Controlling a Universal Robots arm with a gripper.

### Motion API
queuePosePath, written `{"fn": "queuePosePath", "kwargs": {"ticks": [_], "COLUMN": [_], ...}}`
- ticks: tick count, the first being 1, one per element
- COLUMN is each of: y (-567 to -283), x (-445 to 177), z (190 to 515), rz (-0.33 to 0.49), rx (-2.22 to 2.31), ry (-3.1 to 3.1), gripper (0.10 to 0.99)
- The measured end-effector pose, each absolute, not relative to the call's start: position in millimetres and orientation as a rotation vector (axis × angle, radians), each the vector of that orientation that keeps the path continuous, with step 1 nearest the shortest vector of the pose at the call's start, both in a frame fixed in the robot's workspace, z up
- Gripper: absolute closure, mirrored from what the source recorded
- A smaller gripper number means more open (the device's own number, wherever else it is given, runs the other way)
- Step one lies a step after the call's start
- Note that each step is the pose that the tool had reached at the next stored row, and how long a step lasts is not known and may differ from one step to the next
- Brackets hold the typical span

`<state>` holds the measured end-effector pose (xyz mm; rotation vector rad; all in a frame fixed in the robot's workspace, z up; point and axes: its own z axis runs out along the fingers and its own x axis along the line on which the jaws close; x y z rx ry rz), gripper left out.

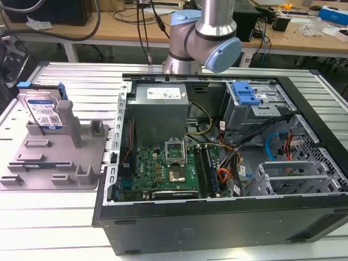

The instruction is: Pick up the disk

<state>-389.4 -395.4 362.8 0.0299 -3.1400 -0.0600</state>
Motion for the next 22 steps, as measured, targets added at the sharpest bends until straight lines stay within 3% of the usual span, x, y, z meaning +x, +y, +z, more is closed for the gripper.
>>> {"fn": "queuePosePath", "kwargs": {"ticks": [18,19,20,22], "y": [-395.4,-395.4,-395.4,-395.4], "x": [-389.4,-389.4,-389.4,-389.4], "z": [359.4,359.0,358.5,358.1], "rz": [-0.058,-0.058,-0.058,-0.057], "rx": [0.665,0.731,0.793,0.865], "ry": [-3.061,-3.045,-3.029,-3.008], "gripper": [0.98,0.918,0.788,0.671]}}
